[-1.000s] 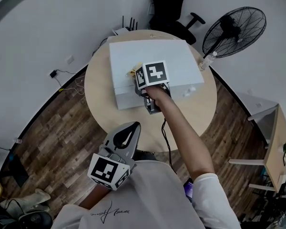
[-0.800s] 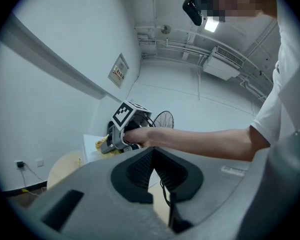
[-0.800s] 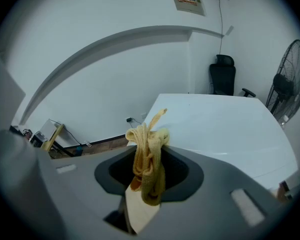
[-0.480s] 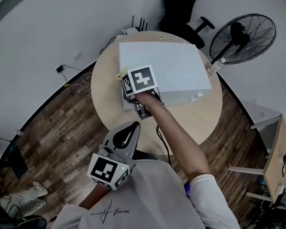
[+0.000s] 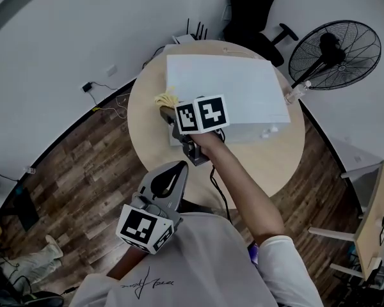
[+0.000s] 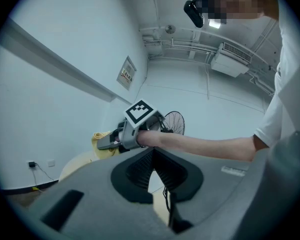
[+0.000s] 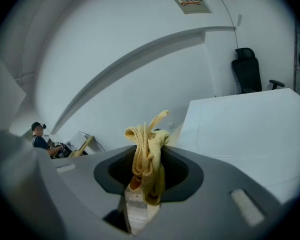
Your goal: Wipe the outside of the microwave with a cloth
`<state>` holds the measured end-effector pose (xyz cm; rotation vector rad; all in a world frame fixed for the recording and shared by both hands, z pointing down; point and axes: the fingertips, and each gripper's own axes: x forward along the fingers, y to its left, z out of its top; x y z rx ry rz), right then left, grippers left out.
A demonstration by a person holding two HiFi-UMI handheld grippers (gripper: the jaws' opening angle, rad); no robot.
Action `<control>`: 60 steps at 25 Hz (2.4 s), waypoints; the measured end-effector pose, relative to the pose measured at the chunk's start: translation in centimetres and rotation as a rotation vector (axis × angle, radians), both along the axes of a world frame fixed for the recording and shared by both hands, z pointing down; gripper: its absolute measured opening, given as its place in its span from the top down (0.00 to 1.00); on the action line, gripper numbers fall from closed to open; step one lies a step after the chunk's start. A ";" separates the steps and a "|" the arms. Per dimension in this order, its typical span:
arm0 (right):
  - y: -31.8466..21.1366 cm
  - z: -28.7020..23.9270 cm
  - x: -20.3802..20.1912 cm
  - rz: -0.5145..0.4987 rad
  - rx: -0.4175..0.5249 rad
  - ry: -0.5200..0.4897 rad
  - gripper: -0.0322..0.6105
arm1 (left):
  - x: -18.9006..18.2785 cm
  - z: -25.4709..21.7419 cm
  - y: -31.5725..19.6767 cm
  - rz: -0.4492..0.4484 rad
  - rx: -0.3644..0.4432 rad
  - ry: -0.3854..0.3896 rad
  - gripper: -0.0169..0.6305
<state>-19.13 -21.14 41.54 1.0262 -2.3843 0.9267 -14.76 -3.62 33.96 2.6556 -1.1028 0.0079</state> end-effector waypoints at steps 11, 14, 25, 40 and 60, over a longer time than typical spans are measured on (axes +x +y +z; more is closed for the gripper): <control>1.6 -3.0 6.9 0.051 0.108 -0.088 0.74 | 1.1 0.0 -1.0 0.008 0.000 -0.022 0.98; 2.4 -3.2 8.6 0.051 0.125 -0.089 0.74 | 1.6 0.0 -1.3 0.010 -0.001 -0.022 0.98; 4.8 -4.7 14.4 0.063 0.190 -0.080 0.74 | 1.9 0.2 -2.8 -0.022 -0.001 -0.013 0.98; 8.4 -3.9 22.6 0.173 0.276 -0.070 0.74 | 2.4 2.4 -5.0 -0.073 -0.050 -0.038 0.98; 13.7 -2.4 29.0 0.368 0.459 0.033 0.75 | 2.2 6.3 -6.1 -0.194 -0.102 -0.126 0.99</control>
